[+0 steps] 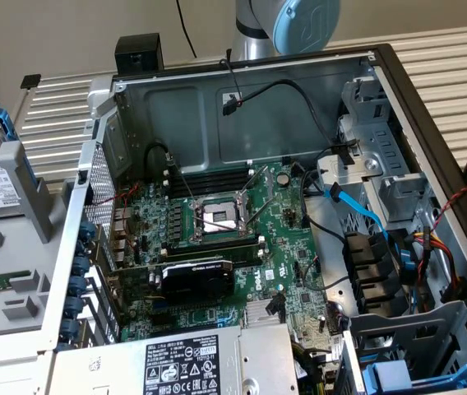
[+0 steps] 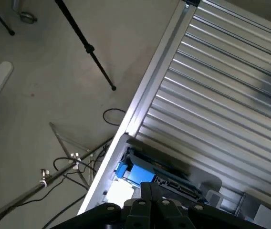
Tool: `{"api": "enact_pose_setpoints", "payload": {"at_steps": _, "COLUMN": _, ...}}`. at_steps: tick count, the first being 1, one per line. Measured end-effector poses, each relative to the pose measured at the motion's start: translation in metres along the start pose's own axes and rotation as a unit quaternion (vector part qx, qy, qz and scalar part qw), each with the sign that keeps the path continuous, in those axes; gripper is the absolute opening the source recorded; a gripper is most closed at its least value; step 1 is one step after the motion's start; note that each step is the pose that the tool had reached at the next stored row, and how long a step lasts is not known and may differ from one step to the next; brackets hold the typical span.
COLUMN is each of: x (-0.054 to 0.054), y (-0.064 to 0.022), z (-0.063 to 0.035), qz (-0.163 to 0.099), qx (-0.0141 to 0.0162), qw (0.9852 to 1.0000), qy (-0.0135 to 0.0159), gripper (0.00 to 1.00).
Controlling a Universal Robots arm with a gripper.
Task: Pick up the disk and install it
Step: 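Pick up the disk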
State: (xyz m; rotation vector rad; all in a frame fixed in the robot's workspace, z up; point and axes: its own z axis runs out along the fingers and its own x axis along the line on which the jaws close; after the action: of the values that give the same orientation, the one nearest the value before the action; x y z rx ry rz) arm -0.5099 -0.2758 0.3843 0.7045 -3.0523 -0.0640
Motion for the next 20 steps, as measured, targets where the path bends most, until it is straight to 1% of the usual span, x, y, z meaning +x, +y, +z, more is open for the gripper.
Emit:
{"api": "enact_pose_setpoints", "payload": {"at_steps": 2, "x": 0.0, "y": 0.0001, "z": 0.0, "qz": -0.017, "qx": 0.0, "qw": 0.9998, "qy": 0.0007, "gripper": 0.11}}
{"api": "enact_pose_setpoints", "payload": {"at_steps": 5, "x": 0.0, "y": 0.0001, "z": 0.0, "qz": -0.045, "qx": 0.0, "qw": 0.999, "qy": 0.0019, "gripper": 0.11}}
{"api": "enact_pose_setpoints", "payload": {"at_steps": 8, "x": 0.0, "y": 0.0001, "z": 0.0, "qz": -0.072, "qx": -0.0001, "qw": 0.9974, "qy": 0.003, "gripper": 0.11}}
{"api": "enact_pose_setpoints", "payload": {"at_steps": 10, "x": 0.0, "y": 0.0001, "z": 0.0, "qz": -0.09, "qx": -0.0001, "qw": 0.996, "qy": 0.0037, "gripper": 0.11}}
{"api": "enact_pose_setpoints", "payload": {"at_steps": 13, "x": 0.0, "y": 0.0001, "z": 0.0, "qz": -0.117, "qx": -0.0001, "qw": 0.9932, "qy": 0.0049, "gripper": 0.11}}
{"api": "enact_pose_setpoints", "payload": {"at_steps": 15, "x": 0.0, "y": 0.0001, "z": 0.0, "qz": -0.136, "qx": -0.0001, "qw": 0.9907, "qy": 0.0056, "gripper": 0.11}}
{"api": "enact_pose_setpoints", "payload": {"at_steps": 17, "x": 0.0, "y": 0.0001, "z": 0.0, "qz": -0.154, "qx": -0.0001, "qw": 0.9881, "qy": 0.0064, "gripper": 0.11}}
{"api": "enact_pose_setpoints", "payload": {"at_steps": 20, "x": 0.0, "y": 0.0001, "z": 0.0001, "qz": -0.181, "qx": -0.0002, "qw": 0.9835, "qy": 0.0075, "gripper": 0.11}}
